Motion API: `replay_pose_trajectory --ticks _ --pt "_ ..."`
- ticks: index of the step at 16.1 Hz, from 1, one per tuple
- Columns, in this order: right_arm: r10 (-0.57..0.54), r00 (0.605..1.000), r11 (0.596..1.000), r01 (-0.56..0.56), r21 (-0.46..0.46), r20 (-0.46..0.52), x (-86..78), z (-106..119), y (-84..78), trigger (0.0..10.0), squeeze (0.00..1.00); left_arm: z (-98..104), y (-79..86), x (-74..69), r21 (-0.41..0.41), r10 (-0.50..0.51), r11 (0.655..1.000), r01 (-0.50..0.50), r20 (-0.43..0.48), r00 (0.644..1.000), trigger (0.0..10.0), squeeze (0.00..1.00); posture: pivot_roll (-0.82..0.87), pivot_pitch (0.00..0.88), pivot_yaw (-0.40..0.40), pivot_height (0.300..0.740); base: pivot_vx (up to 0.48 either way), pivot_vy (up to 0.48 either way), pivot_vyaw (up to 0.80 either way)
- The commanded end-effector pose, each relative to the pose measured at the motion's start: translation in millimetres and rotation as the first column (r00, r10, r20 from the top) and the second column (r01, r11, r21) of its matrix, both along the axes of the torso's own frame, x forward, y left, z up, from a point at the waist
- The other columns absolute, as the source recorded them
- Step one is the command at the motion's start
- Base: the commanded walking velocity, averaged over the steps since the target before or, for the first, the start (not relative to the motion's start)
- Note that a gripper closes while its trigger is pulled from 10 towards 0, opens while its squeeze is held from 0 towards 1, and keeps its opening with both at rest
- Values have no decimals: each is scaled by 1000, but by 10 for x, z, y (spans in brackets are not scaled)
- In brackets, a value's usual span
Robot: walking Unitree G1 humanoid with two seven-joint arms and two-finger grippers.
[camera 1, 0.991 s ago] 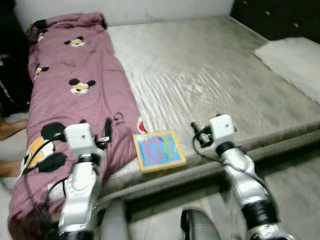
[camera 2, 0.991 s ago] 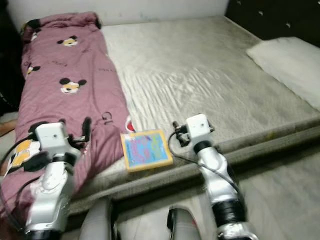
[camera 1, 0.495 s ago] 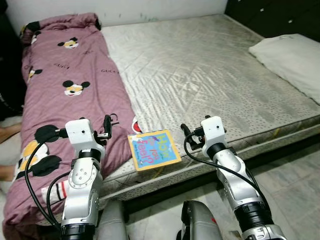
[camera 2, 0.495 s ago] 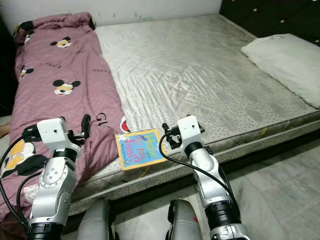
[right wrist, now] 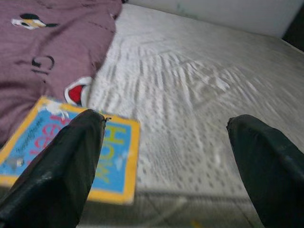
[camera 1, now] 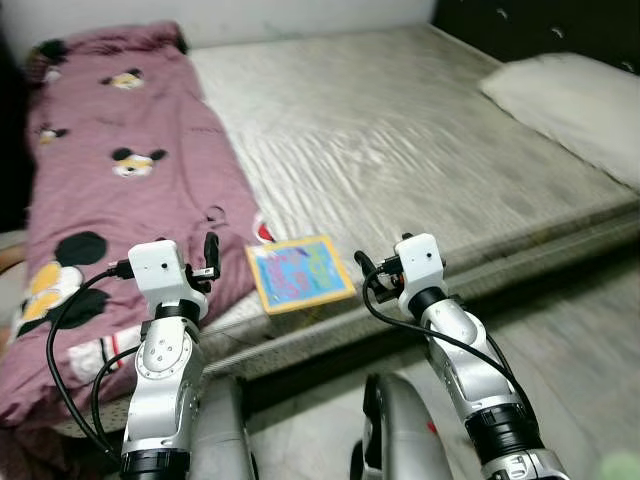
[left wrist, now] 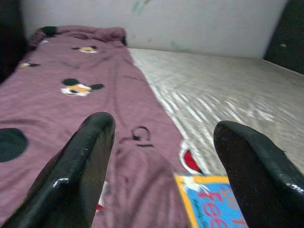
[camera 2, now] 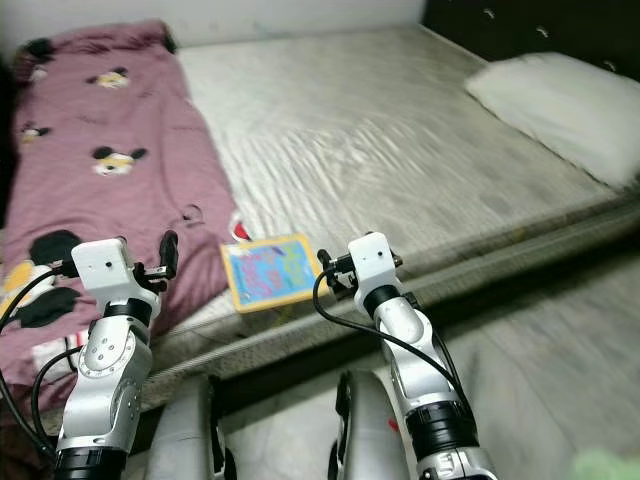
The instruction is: Clean up the room
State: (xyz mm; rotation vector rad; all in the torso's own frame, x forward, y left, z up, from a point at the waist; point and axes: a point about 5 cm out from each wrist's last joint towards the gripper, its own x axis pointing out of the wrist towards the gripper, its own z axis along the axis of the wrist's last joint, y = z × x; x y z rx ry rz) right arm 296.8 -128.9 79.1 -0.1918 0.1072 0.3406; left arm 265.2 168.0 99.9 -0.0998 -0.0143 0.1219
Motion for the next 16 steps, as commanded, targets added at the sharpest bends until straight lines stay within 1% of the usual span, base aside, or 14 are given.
replay_pose_trajectory --ticks 1,2,4,6,11,13,16 --pt "2 1000 1000 -2 3 -2 16 16 -4 10000 0 29 -12 9 17 -10 1000 10 16 1000 10000 0 -35 22 -15 575 0 0 0" --pt "21 1000 999 -20 -48 16 19 21 14 10000 0 32 -11 5 15 -12 1000 11 19 1000 10000 0 -35 21 -15 575 240 0 0" --pt "43 999 998 -41 -54 22 9 28 41 10000 0 34 -16 5 14 -13 1000 12 21 1000 10000 0 -34 21 -16 575 264 0 800" --pt "36 999 999 -35 -42 15 9 25 35 10000 0 36 -18 3 13 -12 1000 12 22 1000 10000 0 -35 21 -16 575 268 0 800" --pt "34 999 999 -33 -39 7 22 18 24 10000 0 31 -21 6 6 -12 1000 12 19 1000 10000 0 -37 26 -19 575 272 0 0" --pt "33 999 999 -33 -39 6 24 19 25 10000 0 -2 -22 12 6 -9 1000 9 -10 1000 10000 0 -37 27 -19 575 0 0 0" --pt "34 999 999 -34 -40 5 28 19 20 10000 0 -9 -30 19 -1 -14 1000 14 -9 1000 10000 0 -40 29 -20 575 0 0 0"
